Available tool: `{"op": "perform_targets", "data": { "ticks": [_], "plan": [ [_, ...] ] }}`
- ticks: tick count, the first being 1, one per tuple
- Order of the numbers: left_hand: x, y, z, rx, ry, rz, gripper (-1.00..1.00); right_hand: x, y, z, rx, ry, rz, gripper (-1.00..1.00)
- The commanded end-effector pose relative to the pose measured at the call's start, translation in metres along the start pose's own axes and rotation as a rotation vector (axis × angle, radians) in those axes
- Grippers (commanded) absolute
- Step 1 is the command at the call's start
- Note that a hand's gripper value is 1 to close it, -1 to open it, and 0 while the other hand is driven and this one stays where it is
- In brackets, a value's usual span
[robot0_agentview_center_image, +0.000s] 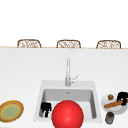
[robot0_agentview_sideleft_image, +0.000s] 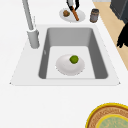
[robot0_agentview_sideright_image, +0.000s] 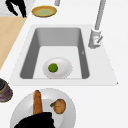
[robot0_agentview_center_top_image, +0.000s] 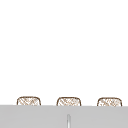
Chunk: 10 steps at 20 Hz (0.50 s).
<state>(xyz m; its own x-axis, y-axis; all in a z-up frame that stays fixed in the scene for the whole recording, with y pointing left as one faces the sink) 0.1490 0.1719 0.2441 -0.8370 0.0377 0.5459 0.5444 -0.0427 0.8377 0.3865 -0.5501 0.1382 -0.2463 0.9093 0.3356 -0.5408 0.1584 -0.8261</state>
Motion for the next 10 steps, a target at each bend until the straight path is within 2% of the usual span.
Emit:
{"op": "perform_targets", "data": {
  "ticks": [1,3,4,7,10],
  "plan": [
    [0.000,0.000,0.000,0.000,0.000,0.000,0.00,0.004,0.003,-0.009,-0.006,0.030,-0.002,1.00],
    [0.000,0.000,0.000,0.000,0.000,0.000,0.00,0.001,0.002,-0.011,-0.015,0.032,-0.011,1.00],
    [0.000,0.000,0.000,0.000,0.000,0.000,0.00,-0.001,0.000,-0.010,-0.017,0.031,-0.018,-1.00],
    [0.000,0.000,0.000,0.000,0.000,0.000,0.00,-0.002,-0.015,-0.009,-0.006,0.039,-0.021,-1.00],
    [0.000,0.000,0.000,0.000,0.000,0.000,0.00,-0.004,-0.026,-0.011,0.059,0.026,-0.021,-1.00]
  ]
}}
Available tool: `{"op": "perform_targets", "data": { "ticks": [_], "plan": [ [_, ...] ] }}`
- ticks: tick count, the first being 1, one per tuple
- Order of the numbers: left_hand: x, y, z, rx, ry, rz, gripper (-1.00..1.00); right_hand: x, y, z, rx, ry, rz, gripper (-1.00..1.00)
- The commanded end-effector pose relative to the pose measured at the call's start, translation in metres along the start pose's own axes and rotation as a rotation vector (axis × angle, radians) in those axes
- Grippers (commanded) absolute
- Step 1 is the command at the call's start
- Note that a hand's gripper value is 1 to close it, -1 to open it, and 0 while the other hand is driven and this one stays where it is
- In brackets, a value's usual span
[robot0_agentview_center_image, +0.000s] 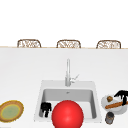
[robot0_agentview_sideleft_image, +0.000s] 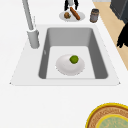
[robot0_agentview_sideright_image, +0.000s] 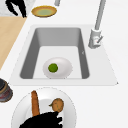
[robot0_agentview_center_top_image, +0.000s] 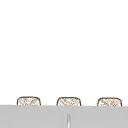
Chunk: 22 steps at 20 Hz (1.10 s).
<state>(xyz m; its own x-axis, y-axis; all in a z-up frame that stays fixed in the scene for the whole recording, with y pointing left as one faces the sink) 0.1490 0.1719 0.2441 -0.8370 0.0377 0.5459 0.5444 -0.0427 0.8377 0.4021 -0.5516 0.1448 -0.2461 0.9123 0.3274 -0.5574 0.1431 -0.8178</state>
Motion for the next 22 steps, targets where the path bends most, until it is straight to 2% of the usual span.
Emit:
{"op": "perform_targets", "data": {
  "ticks": [1,9,10,11,13,17,20,22],
  "plan": [
    [0.000,0.000,0.000,0.000,0.000,0.000,0.00,-0.001,-0.015,-0.002,0.048,0.019,-0.028,-1.00],
    [0.000,0.000,0.000,0.000,0.000,0.000,0.00,0.016,-0.034,-0.018,0.164,0.088,-0.008,-1.00],
    [0.000,0.000,0.000,0.000,0.000,0.000,0.00,0.018,-0.033,-0.023,0.166,0.100,-0.005,-1.00],
    [0.000,0.000,0.000,0.000,0.000,0.000,0.00,0.020,-0.032,-0.026,0.132,0.098,-0.006,-1.00],
    [0.000,0.000,0.000,0.000,0.000,0.000,0.00,0.026,-0.032,-0.028,0.106,0.121,-0.001,-1.00],
    [0.000,0.000,0.000,0.000,0.000,0.000,0.00,0.046,-0.036,-0.030,0.066,0.164,0.093,-1.00],
    [0.000,0.000,0.000,0.000,0.000,0.000,0.00,0.057,-0.036,-0.033,0.095,0.189,0.116,-1.00],
    [0.000,0.000,0.000,0.000,0.000,0.000,0.00,0.052,-0.036,-0.032,0.115,0.141,0.096,-1.00]
  ]
}}
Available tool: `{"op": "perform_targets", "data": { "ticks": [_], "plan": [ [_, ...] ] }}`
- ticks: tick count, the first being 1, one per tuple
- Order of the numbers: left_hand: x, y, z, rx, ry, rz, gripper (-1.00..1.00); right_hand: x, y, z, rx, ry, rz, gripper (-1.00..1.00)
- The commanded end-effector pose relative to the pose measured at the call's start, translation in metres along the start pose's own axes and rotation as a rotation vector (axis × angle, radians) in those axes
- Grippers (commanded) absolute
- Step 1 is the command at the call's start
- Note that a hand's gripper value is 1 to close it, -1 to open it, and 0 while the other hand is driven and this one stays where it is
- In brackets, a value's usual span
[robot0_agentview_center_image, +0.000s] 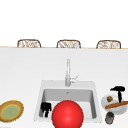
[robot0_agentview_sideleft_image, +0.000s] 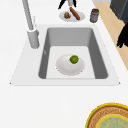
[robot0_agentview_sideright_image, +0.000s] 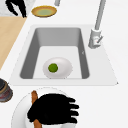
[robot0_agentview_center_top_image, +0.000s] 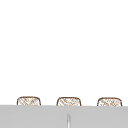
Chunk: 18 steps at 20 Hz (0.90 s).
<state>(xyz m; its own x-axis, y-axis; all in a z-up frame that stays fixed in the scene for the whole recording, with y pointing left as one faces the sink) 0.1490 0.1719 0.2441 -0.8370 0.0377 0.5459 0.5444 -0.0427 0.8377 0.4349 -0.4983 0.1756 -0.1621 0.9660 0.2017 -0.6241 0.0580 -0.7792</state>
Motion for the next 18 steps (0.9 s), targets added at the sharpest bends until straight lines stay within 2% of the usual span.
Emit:
{"op": "perform_targets", "data": {
  "ticks": [1,2,9,18],
  "plan": [
    [0.000,0.000,0.000,0.000,0.000,0.000,0.00,0.000,0.000,0.000,0.000,0.000,0.000,-1.00],
    [0.000,0.000,0.000,0.000,0.000,0.000,0.00,0.008,0.002,-0.004,0.002,0.001,0.005,-1.00],
    [0.000,0.000,0.000,0.000,0.000,0.000,0.00,0.044,-0.010,0.002,-0.107,0.061,0.100,-1.00],
    [0.000,0.000,0.000,0.000,0.000,0.000,0.00,0.095,-0.022,0.003,-0.216,0.101,0.174,-1.00]
  ]
}}
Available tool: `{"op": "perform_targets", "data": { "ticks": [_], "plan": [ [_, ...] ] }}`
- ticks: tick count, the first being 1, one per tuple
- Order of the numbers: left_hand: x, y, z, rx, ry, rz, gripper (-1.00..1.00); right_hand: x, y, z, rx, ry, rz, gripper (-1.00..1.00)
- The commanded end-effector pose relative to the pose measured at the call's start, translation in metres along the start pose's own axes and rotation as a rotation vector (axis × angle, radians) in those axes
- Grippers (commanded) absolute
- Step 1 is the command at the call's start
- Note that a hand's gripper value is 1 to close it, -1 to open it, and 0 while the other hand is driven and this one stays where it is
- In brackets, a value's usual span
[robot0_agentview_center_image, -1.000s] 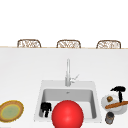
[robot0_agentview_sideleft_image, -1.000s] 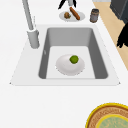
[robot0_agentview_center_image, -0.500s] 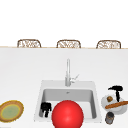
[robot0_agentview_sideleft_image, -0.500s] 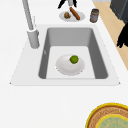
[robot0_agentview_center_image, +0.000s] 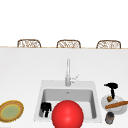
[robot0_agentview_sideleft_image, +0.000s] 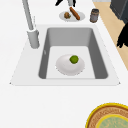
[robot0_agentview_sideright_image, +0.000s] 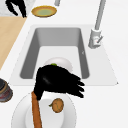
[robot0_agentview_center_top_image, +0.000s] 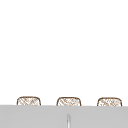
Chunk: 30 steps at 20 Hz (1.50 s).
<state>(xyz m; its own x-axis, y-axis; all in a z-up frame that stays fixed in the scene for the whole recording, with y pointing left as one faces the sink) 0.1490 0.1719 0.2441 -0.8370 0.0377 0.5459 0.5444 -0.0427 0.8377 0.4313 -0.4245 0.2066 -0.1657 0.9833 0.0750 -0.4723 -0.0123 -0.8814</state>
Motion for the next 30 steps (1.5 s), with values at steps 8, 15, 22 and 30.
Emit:
{"op": "perform_targets", "data": {
  "ticks": [8,15,22,30],
  "plan": [
    [0.000,0.000,0.000,0.000,0.000,0.000,0.00,0.065,-0.026,0.002,-0.171,0.029,0.084,-1.00],
    [0.000,0.000,0.000,0.000,0.000,0.000,0.00,0.110,-0.044,0.001,-0.253,0.023,0.107,-1.00],
    [0.000,0.000,0.000,0.000,0.000,0.000,0.00,0.151,-0.057,-0.002,-0.358,0.017,0.150,-1.00],
    [0.000,0.000,0.000,0.000,0.000,0.000,0.00,0.196,-0.074,-0.010,-0.426,0.016,0.177,-1.00]
  ]
}}
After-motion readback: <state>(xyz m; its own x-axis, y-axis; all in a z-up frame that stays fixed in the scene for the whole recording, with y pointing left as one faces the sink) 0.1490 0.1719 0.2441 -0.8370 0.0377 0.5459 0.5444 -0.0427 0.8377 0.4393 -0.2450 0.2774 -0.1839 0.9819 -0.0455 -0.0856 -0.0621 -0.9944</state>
